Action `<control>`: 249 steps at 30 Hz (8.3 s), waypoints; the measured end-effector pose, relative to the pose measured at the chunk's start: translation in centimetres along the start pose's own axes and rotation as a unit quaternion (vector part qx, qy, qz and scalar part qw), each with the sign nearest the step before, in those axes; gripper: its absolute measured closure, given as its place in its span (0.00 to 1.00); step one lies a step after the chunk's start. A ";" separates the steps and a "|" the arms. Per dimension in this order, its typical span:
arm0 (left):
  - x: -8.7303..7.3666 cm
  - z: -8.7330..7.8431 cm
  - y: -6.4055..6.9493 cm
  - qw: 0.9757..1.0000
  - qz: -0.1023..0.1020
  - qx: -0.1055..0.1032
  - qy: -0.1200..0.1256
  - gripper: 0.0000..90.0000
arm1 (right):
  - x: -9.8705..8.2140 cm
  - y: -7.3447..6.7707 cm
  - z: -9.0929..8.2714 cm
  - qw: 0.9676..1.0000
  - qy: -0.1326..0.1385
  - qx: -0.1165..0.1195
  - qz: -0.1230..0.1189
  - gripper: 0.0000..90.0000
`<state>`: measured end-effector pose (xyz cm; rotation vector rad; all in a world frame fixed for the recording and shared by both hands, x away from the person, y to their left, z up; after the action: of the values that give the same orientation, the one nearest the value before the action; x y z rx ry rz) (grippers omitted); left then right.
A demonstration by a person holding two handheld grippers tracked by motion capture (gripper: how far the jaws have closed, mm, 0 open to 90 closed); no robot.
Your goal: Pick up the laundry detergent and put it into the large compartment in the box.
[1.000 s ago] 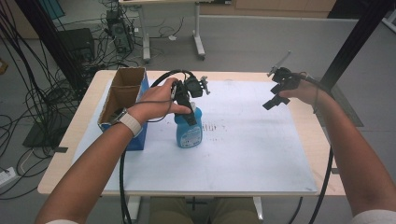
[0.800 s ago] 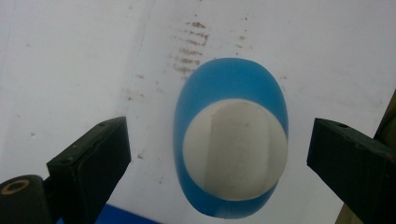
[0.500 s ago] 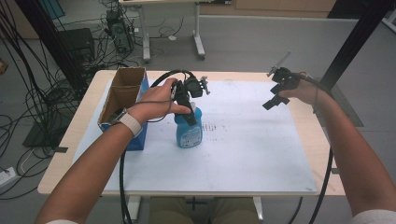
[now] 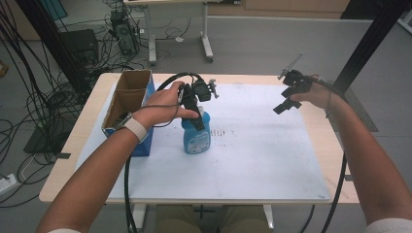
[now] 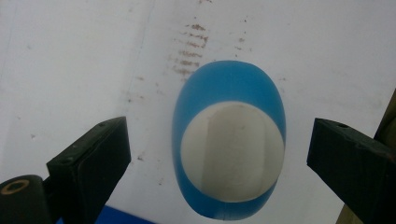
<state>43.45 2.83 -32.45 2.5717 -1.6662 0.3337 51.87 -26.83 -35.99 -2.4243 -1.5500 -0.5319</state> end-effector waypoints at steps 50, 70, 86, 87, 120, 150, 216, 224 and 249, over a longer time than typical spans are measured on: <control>0.3 2.1 0.0 1.000 0.009 0.004 -0.025 0.09 | -0.2 -0.3 -0.1 1.000 0.005 -0.001 -0.003 0.07; 0.2 2.8 -0.1 0.999 0.016 0.010 -0.032 0.11 | -0.4 -0.3 -0.1 1.000 0.008 0.001 0.000 0.07; 0.2 3.3 -0.1 0.999 0.024 0.014 -0.043 0.14 | -0.5 -0.2 -0.1 1.000 0.007 0.001 0.001 0.07; 0.2 3.4 -0.1 0.999 0.024 0.014 -0.044 0.14 | -0.4 -0.2 -0.1 1.000 0.007 0.001 0.001 0.07; 0.1 3.5 0.4 0.998 0.032 -0.018 -0.050 0.42 | -0.5 -0.2 0.1 1.000 0.007 0.003 0.003 0.07; 0.1 3.5 0.2 0.998 0.028 -0.032 -0.053 0.44 | -0.7 -0.2 -0.1 1.000 0.006 0.001 0.004 0.07; 0.0 3.5 0.2 0.998 0.028 -0.032 -0.050 0.43 | 0.0 -0.4 0.1 1.000 0.002 0.004 -0.003 0.07; 0.1 3.5 0.2 0.998 0.029 -0.032 -0.050 0.43 | 0.0 -0.4 0.0 1.000 0.003 0.003 -0.002 0.07; 0.0 3.5 0.2 0.998 0.028 -0.032 -0.050 0.43 | 0.0 -0.5 -0.1 1.000 0.003 0.003 -0.002 0.07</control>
<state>43.85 2.13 -35.90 2.5386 -1.7550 0.1537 51.41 -26.67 -35.95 -2.4129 -1.5525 -0.5340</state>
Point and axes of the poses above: each handheld gripper's, and its own axes: z roughly forward along the jaws, x roughly out of its top, y roughly to its right, the point moved 7 cm from there along z, roughly forward along the jaws, and after that the axes turned 7 degrees about -z, right-handed, at the moved point
